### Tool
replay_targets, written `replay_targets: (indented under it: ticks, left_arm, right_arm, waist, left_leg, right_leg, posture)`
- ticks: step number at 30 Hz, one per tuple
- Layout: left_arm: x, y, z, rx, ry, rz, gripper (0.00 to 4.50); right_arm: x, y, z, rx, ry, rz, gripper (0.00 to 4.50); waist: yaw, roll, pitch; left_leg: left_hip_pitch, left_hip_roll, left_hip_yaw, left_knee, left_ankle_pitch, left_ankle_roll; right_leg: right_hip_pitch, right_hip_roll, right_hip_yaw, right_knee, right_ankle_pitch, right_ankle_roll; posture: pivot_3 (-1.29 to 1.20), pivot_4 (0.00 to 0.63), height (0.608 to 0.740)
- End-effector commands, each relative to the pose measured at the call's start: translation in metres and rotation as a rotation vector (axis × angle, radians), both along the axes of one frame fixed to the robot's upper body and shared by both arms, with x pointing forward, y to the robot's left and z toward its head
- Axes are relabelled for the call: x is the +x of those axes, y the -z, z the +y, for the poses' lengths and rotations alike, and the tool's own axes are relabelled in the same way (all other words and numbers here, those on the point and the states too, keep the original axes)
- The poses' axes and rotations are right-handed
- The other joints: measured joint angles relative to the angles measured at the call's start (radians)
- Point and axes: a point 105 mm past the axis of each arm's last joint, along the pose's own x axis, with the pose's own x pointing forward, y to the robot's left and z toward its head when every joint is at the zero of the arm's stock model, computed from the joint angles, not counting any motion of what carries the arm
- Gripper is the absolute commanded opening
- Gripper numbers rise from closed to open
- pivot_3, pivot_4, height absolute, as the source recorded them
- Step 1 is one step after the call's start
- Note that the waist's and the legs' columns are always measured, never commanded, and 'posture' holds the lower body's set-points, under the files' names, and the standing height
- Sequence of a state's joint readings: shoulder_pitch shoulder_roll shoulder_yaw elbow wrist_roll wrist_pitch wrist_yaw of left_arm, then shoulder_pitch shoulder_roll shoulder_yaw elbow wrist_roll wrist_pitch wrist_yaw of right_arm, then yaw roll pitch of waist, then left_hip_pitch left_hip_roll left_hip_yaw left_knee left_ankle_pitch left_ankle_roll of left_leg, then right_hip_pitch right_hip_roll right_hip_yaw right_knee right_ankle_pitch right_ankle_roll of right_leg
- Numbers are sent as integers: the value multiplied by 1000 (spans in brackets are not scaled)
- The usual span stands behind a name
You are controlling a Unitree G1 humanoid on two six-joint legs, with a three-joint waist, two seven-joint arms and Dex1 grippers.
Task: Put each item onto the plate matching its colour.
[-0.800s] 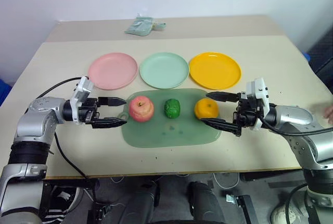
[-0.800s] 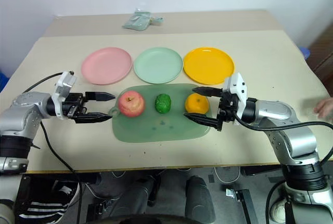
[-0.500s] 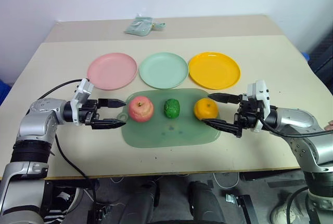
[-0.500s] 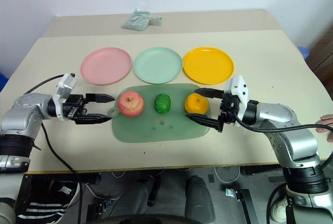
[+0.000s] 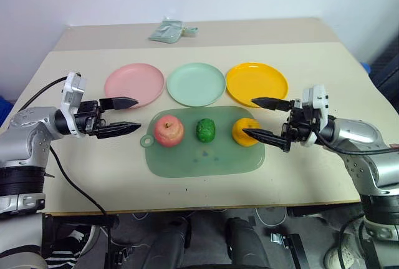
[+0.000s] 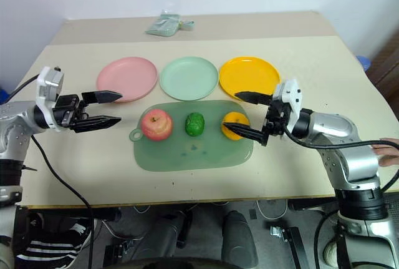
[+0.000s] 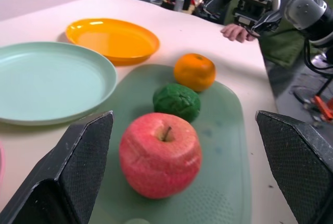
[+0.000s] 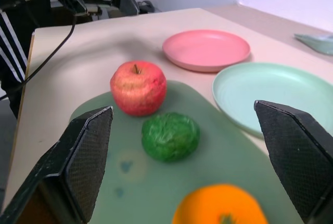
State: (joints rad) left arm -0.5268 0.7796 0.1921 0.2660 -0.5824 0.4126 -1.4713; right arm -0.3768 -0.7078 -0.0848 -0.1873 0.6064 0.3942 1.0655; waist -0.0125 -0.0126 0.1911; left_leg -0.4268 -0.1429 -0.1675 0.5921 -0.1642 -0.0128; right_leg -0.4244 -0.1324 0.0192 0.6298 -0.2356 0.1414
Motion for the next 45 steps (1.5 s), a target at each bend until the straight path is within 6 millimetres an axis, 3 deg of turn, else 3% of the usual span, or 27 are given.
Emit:
replay_targets:
  ticks: [1, 5, 9, 14, 24, 26, 28, 33, 40, 45]
  left_arm:
    - [5, -17, -6, 14, -26, -182, 4500]
    - [5, -7, -28, -2, 18, -270, 4500]
    - [7, 4, -36, 15, 34, -317, 4500]
    - [14, 36, -44, 143, 50, -378, 4500]
    - [23, 70, -52, 173, 37, -242, 4500]
    - [26, 74, -51, 184, 18, -239, 3957]
    - [28, 72, -51, 177, 5, -261, 3392]
    - [44, 44, -43, 71, -118, -317, 3392]
    - [106, -7, -4, -41, -652, -428, 3392]
    - [131, -13, 13, -98, -951, -404, 3392]
  right_arm:
    - [4, -8, 6, 8, -21, -43, 4434]
    - [3, -10, 9, 10, -28, -40, 4434]
    - [4, -7, 6, -13, -7, -42, 4434]
    - [2, -9, 4, -12, -5, -33, 4434]
    - [-1, -9, 2, -17, 13, -30, 4434]
    - [-1, -9, 2, -17, 14, -31, 4500]
    - [-1, -8, 2, -14, 17, -26, 4500]
    - [-1, -9, 1, -11, 25, -30, 4500]
    - [2, -11, 3, 11, 21, -32, 4500]
    - [10, -18, 8, 43, 34, -60, 4500]
  waist:
    - [1, 0, 0]
    - [2, 0, 0]
    - [0, 0, 0]
    - [1, 0, 0]
    - [1, 0, 0]
    - [1, 0, 0]
    - [1, 0, 0]
    - [1, 0, 0]
    - [1, -1, 0]
    - [0, -1, 0]
  left_leg:
    - [0, 0, 0, 0, 0, 0]
    - [0, 0, 0, 0, 0, 0]
    - [0, 0, 0, 0, 0, 0]
    - [0, 0, 0, 0, 0, 0]
    - [0, 0, 0, 1, 0, 0]
    - [0, 0, 0, 1, 0, 0]
    - [0, 0, 0, 1, 0, 0]
    - [0, 0, 0, 1, 0, 0]
    - [0, -1, 0, 2, 0, 1]
    - [0, -2, 0, 3, 0, 1]
  right_leg:
    - [0, 0, 0, 0, 0, 0]
    - [0, 0, 0, 0, 0, 0]
    - [0, 0, 0, 0, 1, 1]
    - [0, 0, 0, 0, 1, 1]
    - [0, 0, 0, 0, 1, 2]
    - [0, 0, 0, 1, 1, 2]
    - [0, 0, 0, 1, 1, 2]
    - [0, 0, 0, 1, 1, 2]
    - [1, 0, -1, 1, 2, 3]
    - [1, 0, -1, 1, 2, 4]
  posture:
    - [0, 150, 740]
    - [0, 150, 740]
    - [0, 150, 740]
    - [0, 150, 740]
    - [0, 150, 740]
    - [0, 150, 740]
    - [0, 150, 740]
    - [0, 150, 740]
    - [0, 150, 740]
    - [0, 150, 740]
